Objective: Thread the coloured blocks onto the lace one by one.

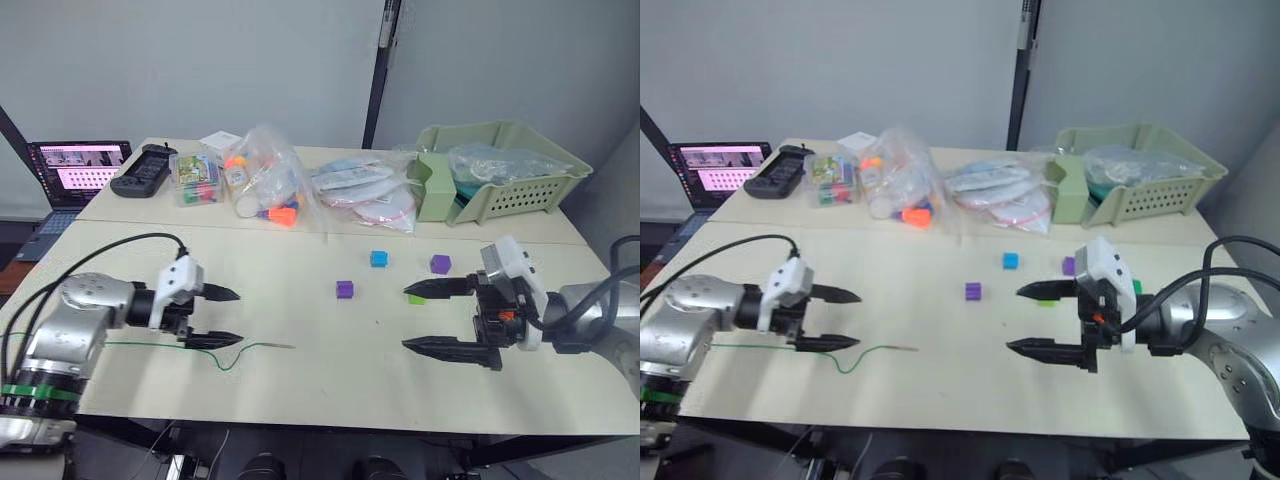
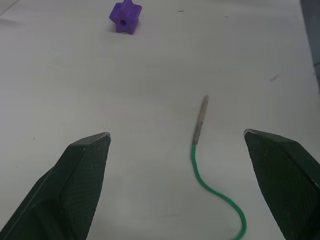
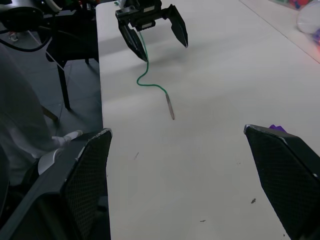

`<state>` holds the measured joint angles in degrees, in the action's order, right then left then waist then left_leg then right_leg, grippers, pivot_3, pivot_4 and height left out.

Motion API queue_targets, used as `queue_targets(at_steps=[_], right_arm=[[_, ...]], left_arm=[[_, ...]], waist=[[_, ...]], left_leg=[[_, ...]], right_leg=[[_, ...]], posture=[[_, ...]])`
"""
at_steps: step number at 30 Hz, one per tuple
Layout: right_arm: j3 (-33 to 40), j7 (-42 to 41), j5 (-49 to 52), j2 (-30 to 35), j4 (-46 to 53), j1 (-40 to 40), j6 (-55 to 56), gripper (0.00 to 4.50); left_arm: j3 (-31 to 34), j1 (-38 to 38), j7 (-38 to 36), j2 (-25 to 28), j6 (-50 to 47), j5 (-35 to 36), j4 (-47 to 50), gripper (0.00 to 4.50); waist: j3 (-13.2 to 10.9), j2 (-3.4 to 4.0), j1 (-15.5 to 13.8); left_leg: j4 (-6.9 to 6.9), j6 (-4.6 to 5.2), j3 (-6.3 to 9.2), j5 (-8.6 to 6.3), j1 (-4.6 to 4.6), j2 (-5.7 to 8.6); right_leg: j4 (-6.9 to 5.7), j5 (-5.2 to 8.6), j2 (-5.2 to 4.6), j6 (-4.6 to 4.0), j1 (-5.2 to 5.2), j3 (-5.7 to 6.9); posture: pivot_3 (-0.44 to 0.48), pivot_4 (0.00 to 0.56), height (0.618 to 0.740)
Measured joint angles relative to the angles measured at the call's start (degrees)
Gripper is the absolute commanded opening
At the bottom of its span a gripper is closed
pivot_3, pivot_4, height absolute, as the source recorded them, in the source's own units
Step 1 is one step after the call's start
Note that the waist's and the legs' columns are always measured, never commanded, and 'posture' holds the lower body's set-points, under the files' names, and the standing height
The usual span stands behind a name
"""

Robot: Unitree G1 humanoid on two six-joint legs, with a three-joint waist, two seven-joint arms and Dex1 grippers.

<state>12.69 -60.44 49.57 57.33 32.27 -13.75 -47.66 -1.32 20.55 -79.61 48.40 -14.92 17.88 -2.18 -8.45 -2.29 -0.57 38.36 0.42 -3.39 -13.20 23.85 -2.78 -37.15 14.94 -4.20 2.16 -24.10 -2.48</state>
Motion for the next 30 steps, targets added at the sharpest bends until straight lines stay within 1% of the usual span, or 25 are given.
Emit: queue_targets(at_steps=[2,4,6,10,13,16,19,21,30], right_arm=[[1.0,0.3,0.0,0.8,0.1,1.3,0.0,4.47],[1.7,0.7,0.1,1.0,0.4,1.2,0.0,4.47],[1.7,1.1,0.0,1.6,0.6,1.2,0.0,4.47],[1.8,2.0,-0.7,2.9,0.7,1.2,0.0,4.47],[2.5,2.4,-1.0,3.2,0.7,1.2,0.0,4.47],[3.2,3.3,-1.0,3.2,0.9,1.9,0.0,4.47],[4.7,4.2,-1.1,3.2,1.1,3.2,0.0,4.5],[5.1,4.4,-1.6,3.2,1.2,4.7,0.0,4.5],[6.1,5.3,-3.1,3.2,2.0,6.2,1.1,4.5]], left_arm=[[-3.2,-2.6,0.5,-1.5,1.9,-1.6,1.7,4.5],[-5.5,-3.1,0.6,-1.8,3.9,-3.2,1.3,4.5],[-6.3,-1.5,0.6,-2.1,7.1,-4.6,-0.9,4.5],[-7.6,2.4,0.2,-4.5,11.7,-6.5,-7.1,4.5],[-9.8,4.2,-0.6,-7.1,14.0,-7.2,-10.5,4.5],[-10.9,5.0,-1.7,-7.3,14.9,-7.8,-12.1,4.5],[-11.1,6.3,-2.9,-7.2,15.1,-8.5,-13.7,3.67],[-11.1,7.3,-4.0,-7.1,15.4,-8.6,-15.3,3.0],[-11.6,10.4,-7.3,-8.0,18.0,-9.3,-20.8,3.0]], waist=[[0.0,0.0,0.0],[0.0,-0.01,0.1],[0.0,0.0,0.0],[0.0,0.01,-0.2],[0.0,0.0,-0.1],[0.0,0.0,0.0],[0.0,0.0,-0.1],[0.0,0.0,-0.1],[0.0,0.0,0.0]], left_leg=[[0.0,0.0,0.0,0.0,0.0,-0.01],[0.05,0.0,0.04,0.01,0.0,-0.09],[0.07,0.01,0.09,0.03,-0.05,-0.11],[0.22,0.02,0.09,0.03,-0.01,-0.1],[0.39,0.08,0.09,0.0,0.17,-0.1],[0.42,0.08,0.12,0.0,0.24,-0.11],[0.44,0.08,0.16,0.0,0.22,-0.11],[0.46,0.08,0.16,0.0,0.23,-0.1],[0.49,0.08,0.17,0.0,0.22,-0.09]], right_leg=[[0.0,0.0,0.03,-0.01,-0.01,0.0],[-0.02,-0.05,0.15,-0.08,-0.03,0.0],[-0.04,-0.07,0.21,-0.13,0.01,0.0],[-0.02,-0.09,0.2,-0.1,0.05,0.01],[0.01,-0.12,0.19,-0.03,0.01,0.01],[-0.01,-0.14,0.2,-0.01,-0.05,0.01],[-0.02,-0.14,0.21,-0.01,-0.01,0.04],[-0.02,-0.14,0.2,-0.01,-0.01,0.04],[-0.02,-0.14,0.2,0.0,0.02,0.04]], posture=[[0.0,0.15,0.732],[0.0,0.15,0.732],[0.0,0.15,0.732],[0.0,0.15,0.732],[0.0,0.15,0.732],[0.0,0.15,0.732],[0.0,0.15,0.732],[0.0,0.15,0.732],[0.0,0.15,0.732]])
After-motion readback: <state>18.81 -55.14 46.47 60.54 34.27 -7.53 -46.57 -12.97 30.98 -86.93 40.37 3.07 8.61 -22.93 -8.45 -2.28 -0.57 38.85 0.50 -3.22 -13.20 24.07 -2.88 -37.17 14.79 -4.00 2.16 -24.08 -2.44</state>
